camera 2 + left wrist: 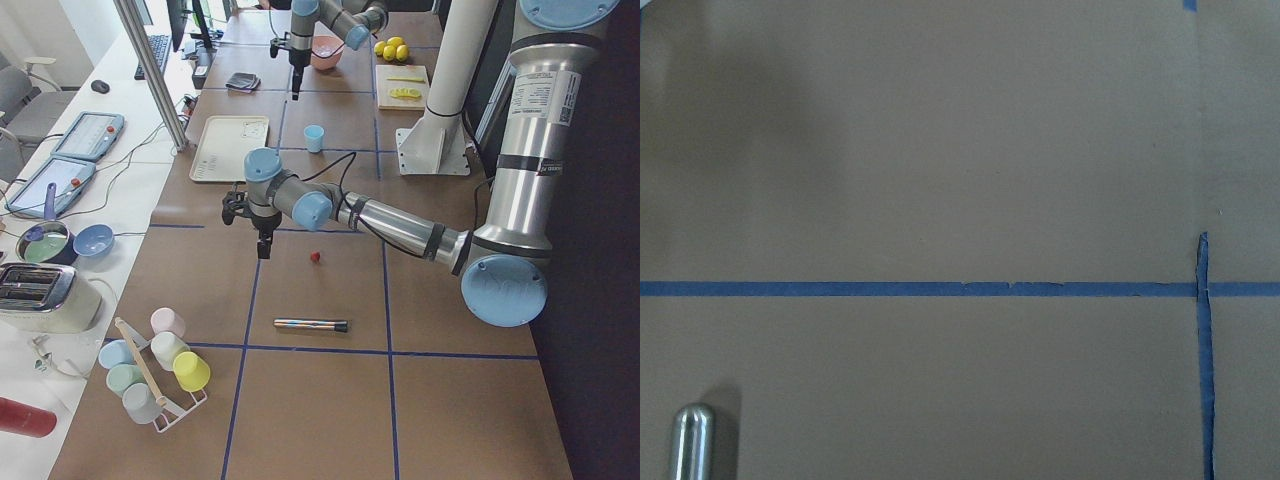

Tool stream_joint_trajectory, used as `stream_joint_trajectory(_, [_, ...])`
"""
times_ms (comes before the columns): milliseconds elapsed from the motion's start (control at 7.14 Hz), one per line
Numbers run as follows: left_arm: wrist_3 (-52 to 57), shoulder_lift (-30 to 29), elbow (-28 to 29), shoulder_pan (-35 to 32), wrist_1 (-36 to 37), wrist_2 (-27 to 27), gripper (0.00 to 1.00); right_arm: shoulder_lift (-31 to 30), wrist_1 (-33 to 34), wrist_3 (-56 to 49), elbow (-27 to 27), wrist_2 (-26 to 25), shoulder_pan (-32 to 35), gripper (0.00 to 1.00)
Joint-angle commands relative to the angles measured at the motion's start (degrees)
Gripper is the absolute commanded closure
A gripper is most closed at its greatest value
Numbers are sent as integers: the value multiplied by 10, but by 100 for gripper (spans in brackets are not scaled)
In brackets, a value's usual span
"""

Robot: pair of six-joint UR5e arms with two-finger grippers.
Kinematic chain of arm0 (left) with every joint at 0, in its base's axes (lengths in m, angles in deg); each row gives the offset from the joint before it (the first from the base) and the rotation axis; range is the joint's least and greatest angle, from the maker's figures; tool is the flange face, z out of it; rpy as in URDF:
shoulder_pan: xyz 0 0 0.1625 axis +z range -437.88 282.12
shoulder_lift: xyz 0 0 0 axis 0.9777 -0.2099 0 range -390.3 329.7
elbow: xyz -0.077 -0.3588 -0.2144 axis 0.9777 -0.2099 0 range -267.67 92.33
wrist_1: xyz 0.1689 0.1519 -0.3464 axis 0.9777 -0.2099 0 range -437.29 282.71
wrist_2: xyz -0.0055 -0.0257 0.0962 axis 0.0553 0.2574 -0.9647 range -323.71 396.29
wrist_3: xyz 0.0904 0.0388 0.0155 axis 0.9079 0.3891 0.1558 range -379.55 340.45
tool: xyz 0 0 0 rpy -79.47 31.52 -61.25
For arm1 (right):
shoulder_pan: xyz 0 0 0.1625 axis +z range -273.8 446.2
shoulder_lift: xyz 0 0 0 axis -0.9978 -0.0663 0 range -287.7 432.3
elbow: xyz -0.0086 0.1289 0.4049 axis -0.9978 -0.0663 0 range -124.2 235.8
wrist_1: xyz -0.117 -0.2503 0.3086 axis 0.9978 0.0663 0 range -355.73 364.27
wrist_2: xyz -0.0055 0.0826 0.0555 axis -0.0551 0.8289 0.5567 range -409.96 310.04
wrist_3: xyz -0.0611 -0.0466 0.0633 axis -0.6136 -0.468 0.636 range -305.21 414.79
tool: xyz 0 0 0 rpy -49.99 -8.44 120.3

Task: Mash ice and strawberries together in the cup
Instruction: 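Raise the right gripper away from the cup while the left gripper approaches the strawberry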

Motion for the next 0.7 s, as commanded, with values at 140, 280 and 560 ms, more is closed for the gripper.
stream_joint_trajectory(140, [-138, 59, -5, 115, -130, -112, 0, -105, 0, -182, 34, 88, 128, 0])
stream_joint_trajectory(280, [-169, 60, -4, 144, -143, -142, 0, -126, 0, -222, 36, 107, 161, 0])
stream_joint_trajectory(560, [-188, 66, 2, 175, -157, -172, 0, -166, 0, -297, 41, 138, 212, 0])
